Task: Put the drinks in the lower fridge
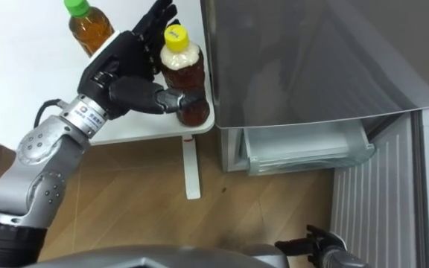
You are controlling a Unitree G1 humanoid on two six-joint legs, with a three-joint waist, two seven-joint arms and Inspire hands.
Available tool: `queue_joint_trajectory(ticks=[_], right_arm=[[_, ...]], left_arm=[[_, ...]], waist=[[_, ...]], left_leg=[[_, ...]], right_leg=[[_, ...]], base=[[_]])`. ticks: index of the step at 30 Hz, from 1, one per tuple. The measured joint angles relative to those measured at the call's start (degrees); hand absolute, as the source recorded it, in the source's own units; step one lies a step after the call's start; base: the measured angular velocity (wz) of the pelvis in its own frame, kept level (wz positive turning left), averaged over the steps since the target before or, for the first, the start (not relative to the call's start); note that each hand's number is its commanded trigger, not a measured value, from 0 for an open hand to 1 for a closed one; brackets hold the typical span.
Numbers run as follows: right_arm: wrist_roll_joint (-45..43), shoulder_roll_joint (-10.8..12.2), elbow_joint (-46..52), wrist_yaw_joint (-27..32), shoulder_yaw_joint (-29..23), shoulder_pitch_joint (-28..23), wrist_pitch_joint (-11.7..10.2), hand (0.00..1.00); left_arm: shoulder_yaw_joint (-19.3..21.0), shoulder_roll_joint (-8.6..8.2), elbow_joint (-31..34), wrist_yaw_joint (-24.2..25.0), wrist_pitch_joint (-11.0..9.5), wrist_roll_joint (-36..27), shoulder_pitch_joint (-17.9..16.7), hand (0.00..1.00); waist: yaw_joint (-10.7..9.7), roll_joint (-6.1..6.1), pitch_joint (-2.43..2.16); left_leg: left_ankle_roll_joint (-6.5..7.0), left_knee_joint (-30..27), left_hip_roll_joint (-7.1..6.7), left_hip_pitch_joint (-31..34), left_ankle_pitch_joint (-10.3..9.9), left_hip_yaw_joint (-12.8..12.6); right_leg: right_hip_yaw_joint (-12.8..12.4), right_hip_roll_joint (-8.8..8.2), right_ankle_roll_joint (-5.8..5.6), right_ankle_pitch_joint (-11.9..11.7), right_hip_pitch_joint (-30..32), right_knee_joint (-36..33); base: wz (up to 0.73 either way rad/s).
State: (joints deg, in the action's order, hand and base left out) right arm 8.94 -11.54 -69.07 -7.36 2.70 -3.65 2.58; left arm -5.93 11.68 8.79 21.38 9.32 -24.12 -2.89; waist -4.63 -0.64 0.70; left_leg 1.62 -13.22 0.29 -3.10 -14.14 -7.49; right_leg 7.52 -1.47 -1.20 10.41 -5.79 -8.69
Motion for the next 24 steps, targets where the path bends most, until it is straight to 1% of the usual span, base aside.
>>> queue_joint_trajectory(ticks=[6, 7, 8, 9, 11, 18, 19, 21, 24], right_arm=[[-0.1, 0.4, 0.0, 1.0, 0.5, 0.0, 0.0, 0.0], [-0.1, 0.4, -0.1, 1.0, 0.5, 0.0, 0.0, 0.0], [-0.1, 0.5, 0.0, 1.0, 0.5, 0.0, 0.0, 0.0], [-0.2, 0.5, 0.0, 1.0, 0.5, 0.0, 0.0, 0.0], [-0.4, 0.5, 0.0, 0.9, 0.5, 0.1, 0.1, 0.0], [-0.2, 0.6, 0.0, 0.8, 0.5, 0.3, 0.3, 0.0], [-0.2, 0.5, 0.0, 0.8, 0.5, 0.3, 0.5, 0.0], [-0.2, 0.5, 0.0, 0.8, 0.5, 0.3, 0.8, 0.0], [-0.3, 0.4, 0.0, 0.8, 0.5, 0.3, 0.9, 0.0]], left_arm=[[0.0, -1.55, -1.7, -1.1, 0.0, 0.0, 0.2, 0.0], [0.0, -1.69, -1.7, -1.1, 0.0, -0.1, 0.2, 0.11], [0.0, -1.94, -1.7, -1.1, 0.0, -0.1, 0.2, 0.53], [0.0, -2.01, -1.7, -1.1, 0.0, -0.1, 0.2, 0.7], [0.0, -2.02, -1.7, -0.9, 0.0, -0.1, 0.3, 1.0], [-0.1, -2.06, -1.7, -0.6, 0.0, -0.1, 0.3, 1.0], [-0.2, -2.03, -1.8, -0.6, 0.0, -0.1, 0.5, 1.0], [-0.6, -1.94, -2.1, -0.9, 0.1, 0.0, 0.9, 1.0], [-1.0, -2.02, -2.4, -2.7, 0.8, 0.0, 0.9, 1.0]], waist=[[0.0, 0.3, -0.13], [0.0, 0.32, -0.14], [0.0, 0.33, -0.16], [-0.1, 0.34, -0.17], [-0.4, 0.34, -0.17], [-1.3, 0.21, -0.24], [-1.4, 0.19, -0.24], [-1.4, 0.16, -0.24], [-1.5, -0.02, -0.14]], left_leg=[[0.0, -0.4, 0.08, 0.2, 0.0, 0.0], [0.0, -0.4, 0.09, 0.2, 0.0, 0.0], [0.0, -0.4, 0.14, 0.3, 0.0, 0.0], [0.0, -0.4, 0.2, 0.3, 0.0, 0.0], [0.0, -0.4, 0.32, 0.6, 0.0, 0.0], [-0.01, -0.3, 0.34, 0.5, 0.0, -0.2], [-0.01, -0.3, 0.32, 0.5, 0.0, -0.2], [-0.01, -0.3, 0.29, 0.5, 0.0, -0.2], [-0.01, -0.3, 0.27, 0.6, 0.0, -0.2]], right_leg=[[0.1, 0.0, 0.15, -0.1, 0.0, -0.1], [0.1, 0.0, 0.17, -0.1, 0.0, -0.1], [0.1, 0.01, 0.2, -0.1, 0.0, -0.1], [0.1, 0.02, 0.22, -0.1, 0.0, -0.1], [0.2, 0.08, 0.28, -0.2, 0.0, -0.1], [0.0, 0.17, 0.31, -0.2, 0.1, -0.1], [-0.1, 0.18, 0.31, -0.2, 0.1, 0.0], [-0.3, 0.17, 0.31, -0.2, 0.1, 0.0], [-0.4, 0.18, 0.31, -0.2, 0.1, 0.0]], base=[[0.0], [0.0], [0.0], [0.0], [0.0], [-0.01], [-0.03], [0.0], [0.0]])
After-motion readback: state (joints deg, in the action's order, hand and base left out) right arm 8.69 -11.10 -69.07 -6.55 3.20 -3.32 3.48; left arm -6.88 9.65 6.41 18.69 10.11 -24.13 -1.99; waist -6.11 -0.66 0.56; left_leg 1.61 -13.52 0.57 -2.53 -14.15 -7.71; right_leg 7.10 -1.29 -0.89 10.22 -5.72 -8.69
